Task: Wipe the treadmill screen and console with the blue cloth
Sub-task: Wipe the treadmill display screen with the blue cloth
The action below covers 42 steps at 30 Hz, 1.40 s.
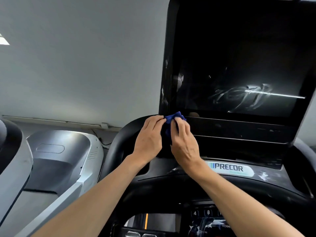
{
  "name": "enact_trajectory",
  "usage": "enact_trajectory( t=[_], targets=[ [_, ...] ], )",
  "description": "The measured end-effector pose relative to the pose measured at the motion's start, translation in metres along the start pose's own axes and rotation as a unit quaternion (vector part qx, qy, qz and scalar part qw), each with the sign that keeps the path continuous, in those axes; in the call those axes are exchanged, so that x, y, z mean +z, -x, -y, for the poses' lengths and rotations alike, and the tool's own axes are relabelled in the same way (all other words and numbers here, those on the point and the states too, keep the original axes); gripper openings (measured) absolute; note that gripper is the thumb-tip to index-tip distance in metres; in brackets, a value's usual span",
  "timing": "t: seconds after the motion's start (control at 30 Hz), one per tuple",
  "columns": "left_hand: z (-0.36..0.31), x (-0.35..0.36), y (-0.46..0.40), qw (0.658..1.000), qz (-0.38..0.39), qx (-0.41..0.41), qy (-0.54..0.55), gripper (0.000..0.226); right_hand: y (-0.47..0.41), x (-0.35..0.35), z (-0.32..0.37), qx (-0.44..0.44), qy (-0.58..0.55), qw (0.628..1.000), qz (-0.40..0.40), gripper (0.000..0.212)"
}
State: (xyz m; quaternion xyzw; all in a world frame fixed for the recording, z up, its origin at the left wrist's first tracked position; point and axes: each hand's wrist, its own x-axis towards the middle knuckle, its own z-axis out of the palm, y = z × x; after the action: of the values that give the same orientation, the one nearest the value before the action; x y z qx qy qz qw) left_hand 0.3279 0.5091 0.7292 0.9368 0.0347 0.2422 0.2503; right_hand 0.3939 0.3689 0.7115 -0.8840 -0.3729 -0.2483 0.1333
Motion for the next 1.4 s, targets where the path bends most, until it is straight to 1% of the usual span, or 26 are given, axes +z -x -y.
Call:
enact_trajectory(
  t=[0.03, 0.1, 0.13, 0.2, 0.27, 0.33, 0.37, 0.47, 0.53, 0.57, 0.63, 0.7, 0.73, 0.8, 0.87, 0.9, 0.93, 1.0, 1.07, 1.1, 1.2, 1.23, 1.27, 1.3, 1.37, 1.4],
  targets=[
    [0.000, 0.000, -0.002, 1.000, -0.006, 0.021, -0.017, 0.050, -0.011, -0.003, -0.006, 0.000, -0.010, 1.000, -0.017, 0.044],
    [0.000, -0.001, -0.009, 0.997, -0.010, 0.056, -0.053, 0.054, -0.019, -0.009, -0.020, 0.048, -0.040, 0.997, -0.046, 0.032],
    [0.000, -0.002, -0.013, 0.995, -0.005, 0.068, -0.072, 0.057, -0.012, -0.010, -0.024, 0.079, -0.052, 0.994, -0.053, 0.031],
    [-0.001, -0.002, -0.018, 0.991, 0.017, 0.077, -0.105, 0.066, 0.013, -0.007, -0.022, 0.113, -0.063, 0.990, -0.048, 0.039],
    [-0.002, -0.001, -0.021, 0.988, 0.047, 0.076, -0.129, 0.076, 0.027, 0.000, -0.009, 0.081, -0.067, 0.994, -0.026, 0.048],
    [-0.004, 0.002, -0.021, 0.985, 0.060, 0.078, -0.139, 0.079, 0.008, 0.000, -0.007, 0.033, -0.074, 0.997, -0.020, 0.051],
    [-0.005, 0.003, -0.021, 0.985, 0.060, 0.077, -0.140, 0.080, -0.008, -0.005, -0.010, 0.035, -0.080, 0.996, -0.029, 0.051],
    [-0.007, 0.003, -0.022, 0.985, 0.065, 0.065, -0.145, 0.093, -0.033, -0.017, -0.032, 0.142, -0.100, 0.982, -0.073, 0.047],
    [-0.008, 0.003, -0.023, 0.983, 0.069, 0.068, -0.159, 0.096, -0.017, -0.016, -0.036, 0.183, -0.094, 0.974, -0.090, 0.047],
    [-0.007, 0.004, -0.023, 0.981, 0.066, 0.071, -0.167, 0.094, -0.003, -0.012, -0.030, 0.175, -0.085, 0.977, -0.082, 0.049],
    [-0.006, 0.007, -0.023, 0.980, 0.056, 0.080, -0.173, 0.085, 0.014, -0.002, -0.014, 0.114, -0.074, 0.990, -0.048, 0.055],
    [-0.007, 0.009, -0.022, 0.980, 0.041, 0.092, -0.171, 0.073, -0.001, 0.002, -0.014, 0.053, -0.076, 0.995, -0.039, 0.053],
    [-0.007, 0.009, -0.022, 0.980, 0.037, 0.097, -0.172, 0.069, -0.015, -0.001, -0.020, 0.054, -0.080, 0.994, -0.045, 0.051],
    [-0.005, 0.009, -0.023, 0.976, 0.042, 0.107, -0.185, 0.074, -0.031, -0.008, -0.036, 0.122, -0.085, 0.986, -0.080, 0.049],
    [-0.004, 0.008, -0.024, 0.972, 0.055, 0.109, -0.202, 0.085, -0.018, -0.010, -0.041, 0.197, -0.087, 0.971, -0.103, 0.050],
    [-0.004, 0.008, -0.025, 0.970, 0.057, 0.107, -0.209, 0.087, -0.005, -0.006, -0.036, 0.202, -0.078, 0.971, -0.098, 0.050],
    [-0.005, 0.008, -0.025, 0.969, 0.056, 0.105, -0.215, 0.085, 0.010, -0.002, -0.026, 0.187, -0.070, 0.977, -0.076, 0.052],
    [-0.004, 0.009, -0.025, 0.968, 0.054, 0.107, -0.221, 0.077, 0.024, 0.007, -0.012, 0.108, -0.071, 0.991, -0.030, 0.055],
    [-0.005, 0.007, -0.027, 0.964, 0.062, 0.119, -0.228, 0.073, 0.010, 0.004, -0.021, 0.060, -0.075, 0.995, -0.029, 0.052],
    [-0.005, 0.005, -0.028, 0.963, 0.071, 0.128, -0.228, 0.074, 0.003, 0.001, -0.030, 0.078, -0.081, 0.993, -0.040, 0.051],
    [-0.009, 0.002, -0.032, 0.960, 0.079, 0.151, -0.223, 0.081, 0.011, -0.007, -0.051, 0.226, -0.102, 0.964, -0.100, 0.054],
    [-0.013, 0.001, -0.033, 0.960, 0.078, 0.152, -0.223, 0.082, 0.021, -0.005, -0.048, 0.248, -0.099, 0.958, -0.107, 0.055],
    [-0.015, 0.001, -0.034, 0.959, 0.074, 0.152, -0.226, 0.080, 0.029, -0.003, -0.039, 0.238, -0.093, 0.962, -0.099, 0.055],
    [-0.017, 0.002, -0.034, 0.960, 0.070, 0.150, -0.228, 0.078, 0.034, 0.000, -0.028, 0.202, -0.088, 0.972, -0.082, 0.054],
    [-0.017, 0.004, -0.032, 0.960, 0.065, 0.150, -0.228, 0.072, 0.021, 0.001, -0.021, 0.093, -0.083, 0.991, -0.046, 0.052],
    [-0.017, 0.005, -0.032, 0.958, 0.062, 0.156, -0.232, 0.068, 0.009, -0.001, -0.026, 0.059, -0.076, 0.994, -0.042, 0.051]
  ],
)
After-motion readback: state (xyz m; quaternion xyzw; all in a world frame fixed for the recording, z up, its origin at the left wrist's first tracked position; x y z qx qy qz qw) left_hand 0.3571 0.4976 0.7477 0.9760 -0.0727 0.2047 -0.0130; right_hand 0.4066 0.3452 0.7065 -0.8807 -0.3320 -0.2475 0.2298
